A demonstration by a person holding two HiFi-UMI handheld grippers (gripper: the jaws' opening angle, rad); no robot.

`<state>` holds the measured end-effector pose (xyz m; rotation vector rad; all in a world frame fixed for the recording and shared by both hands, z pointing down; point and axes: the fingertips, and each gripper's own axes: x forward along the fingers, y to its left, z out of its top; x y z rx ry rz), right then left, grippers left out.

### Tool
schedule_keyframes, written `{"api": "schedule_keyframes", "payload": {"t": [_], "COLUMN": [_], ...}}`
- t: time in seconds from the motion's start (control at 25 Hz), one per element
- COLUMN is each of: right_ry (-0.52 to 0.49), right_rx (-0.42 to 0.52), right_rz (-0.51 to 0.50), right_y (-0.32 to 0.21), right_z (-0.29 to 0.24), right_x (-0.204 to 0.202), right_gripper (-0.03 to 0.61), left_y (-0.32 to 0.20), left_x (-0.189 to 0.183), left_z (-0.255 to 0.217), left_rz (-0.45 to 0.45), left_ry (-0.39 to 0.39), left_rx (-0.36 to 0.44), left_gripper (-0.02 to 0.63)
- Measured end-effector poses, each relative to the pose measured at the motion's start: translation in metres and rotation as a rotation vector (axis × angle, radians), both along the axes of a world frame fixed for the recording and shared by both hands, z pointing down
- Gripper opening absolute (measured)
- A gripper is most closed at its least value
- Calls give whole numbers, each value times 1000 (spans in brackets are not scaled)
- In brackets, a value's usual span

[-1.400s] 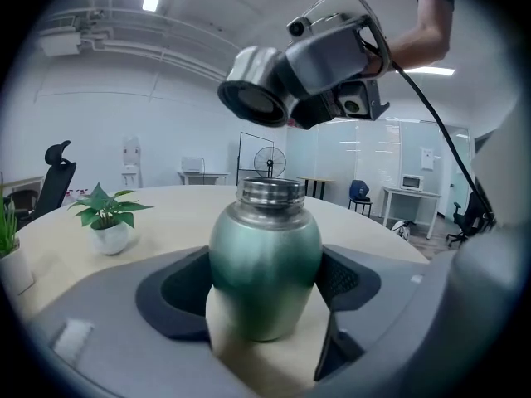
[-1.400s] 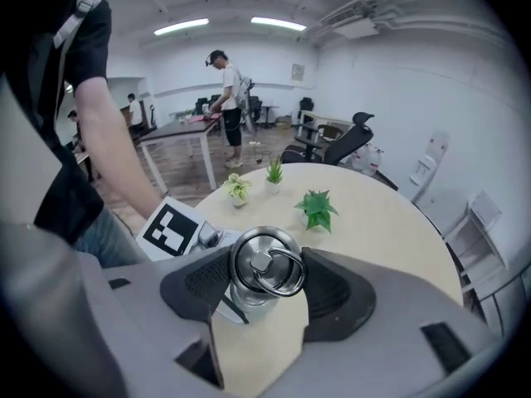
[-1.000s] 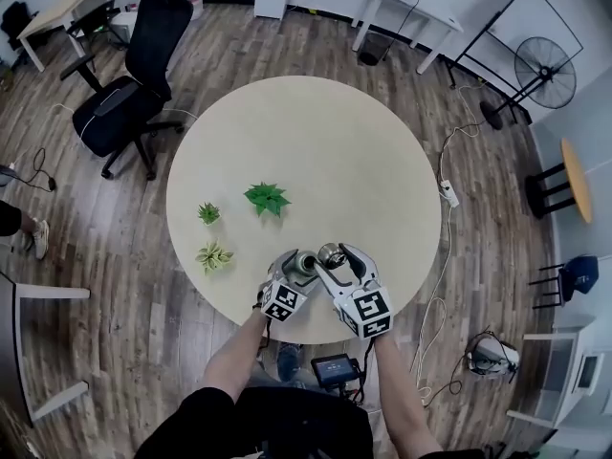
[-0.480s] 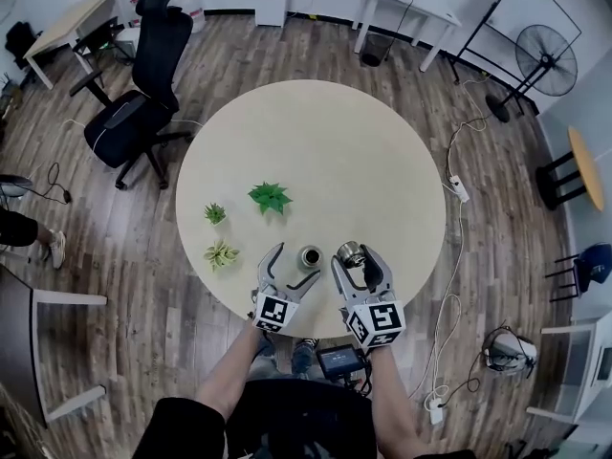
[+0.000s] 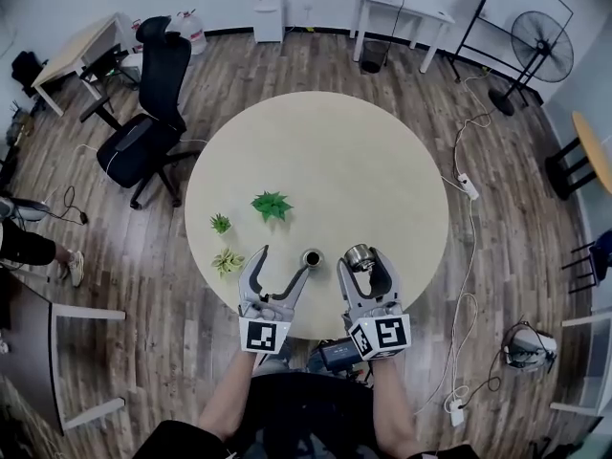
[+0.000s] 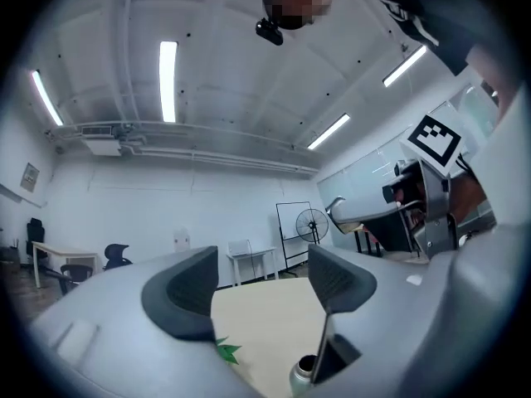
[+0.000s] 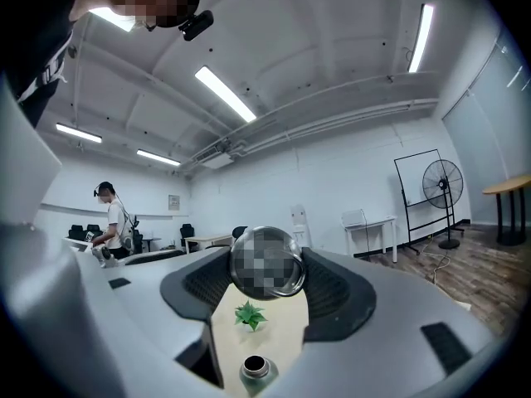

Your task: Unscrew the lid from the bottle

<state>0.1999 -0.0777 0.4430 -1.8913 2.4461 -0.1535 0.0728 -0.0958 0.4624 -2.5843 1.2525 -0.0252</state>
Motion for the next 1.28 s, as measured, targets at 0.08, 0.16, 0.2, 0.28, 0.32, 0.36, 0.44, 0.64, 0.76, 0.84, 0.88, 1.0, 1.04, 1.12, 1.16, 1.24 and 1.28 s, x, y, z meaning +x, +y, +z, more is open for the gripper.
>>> {"api": "schedule_keyframes", "payload": {"t": [0.08,0.16,0.2,0.28,0.32,0.36,0.44,0.64,0.76,0.84,0.88,1.0,1.04,1.12,1.16,1.24,1.28], "right_ry": [-6,-16,-19,-25,-32,-37,-38,-11,-8,-8,-6,2,3,7,10,15,16], "right_rx": [26,44,52,66,70,74,82,86,74,72,72,75,76,78,78,80,81], "right_rz": [9,24,32,47,52,57,64,74,74,77,79,83,85,87,88,87,86], "right_y": [5,8,10,13,13,14,14,11,11,11,11,11,11,12,12,13,13], "right_z": [-8,-14,-16,-20,-22,-23,-26,-29,-28,-27,-27,-28,-28,-29,-30,-32,-32], "right_x": [1,2,2,3,3,3,2,1,0,0,0,2,3,4,4,3,3], "right_gripper": [265,265,265,265,265,265,265,265,264,264,264,264,264,264,265,264,264], "left_y": [5,9,10,12,12,13,13,10,8,6,6,4,4,5,5,5,6], "left_x": [-3,-8,-11,-15,-17,-19,-21,-20,-21,-23,-23,-24,-24,-24,-24,-24,-23], "left_z": [-12,-28,-36,-45,-47,-49,-54,-54,-51,-50,-50,-50,-50,-50,-51,-52,-53], "left_rz": [-22,-54,-70,-90,-95,-96,-91,-92,-94,-94,-93,-92,-91,-91,-90,-88,-86], "left_ry": [5,73,120,147,146,147,153,155,154,146,144,157,162,163,163,158,157], "left_rx": [-7,-6,-5,-1,-5,-9,-6,-25,-30,-27,-30,-28,-26,-28,-29,-26,-24], "left_gripper": [285,190,147,62,2,2,2,0,0,0,0,0,0,0,0,0,0]}}
